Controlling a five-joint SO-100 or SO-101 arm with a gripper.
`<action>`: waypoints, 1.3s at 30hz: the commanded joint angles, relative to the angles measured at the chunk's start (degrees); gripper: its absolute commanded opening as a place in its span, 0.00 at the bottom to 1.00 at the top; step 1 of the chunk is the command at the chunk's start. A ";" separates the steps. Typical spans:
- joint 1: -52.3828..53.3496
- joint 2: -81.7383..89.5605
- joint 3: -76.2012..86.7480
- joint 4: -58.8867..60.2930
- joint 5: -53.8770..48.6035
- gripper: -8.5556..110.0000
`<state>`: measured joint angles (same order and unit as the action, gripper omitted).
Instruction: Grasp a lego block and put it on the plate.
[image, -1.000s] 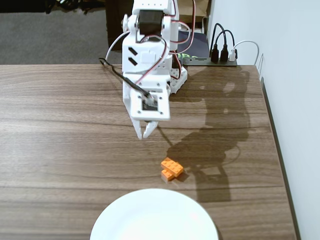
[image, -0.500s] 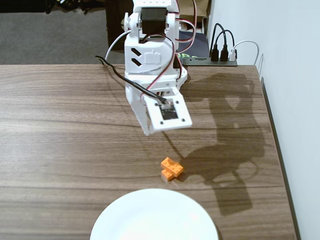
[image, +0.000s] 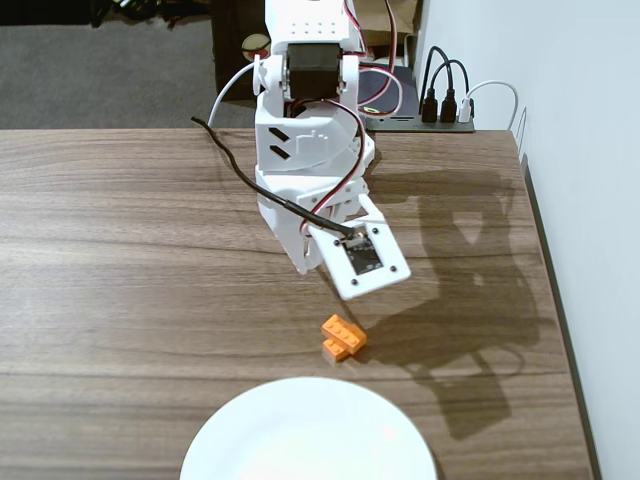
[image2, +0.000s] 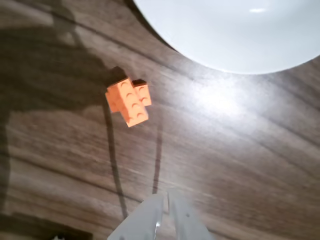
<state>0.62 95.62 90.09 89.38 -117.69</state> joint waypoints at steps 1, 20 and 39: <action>-0.35 -0.44 -4.22 0.70 -2.29 0.08; -0.79 -7.38 -4.75 -4.57 -6.86 0.23; -4.39 -9.49 1.23 -12.30 -6.59 0.23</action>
<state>-3.60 85.17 91.14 78.05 -124.10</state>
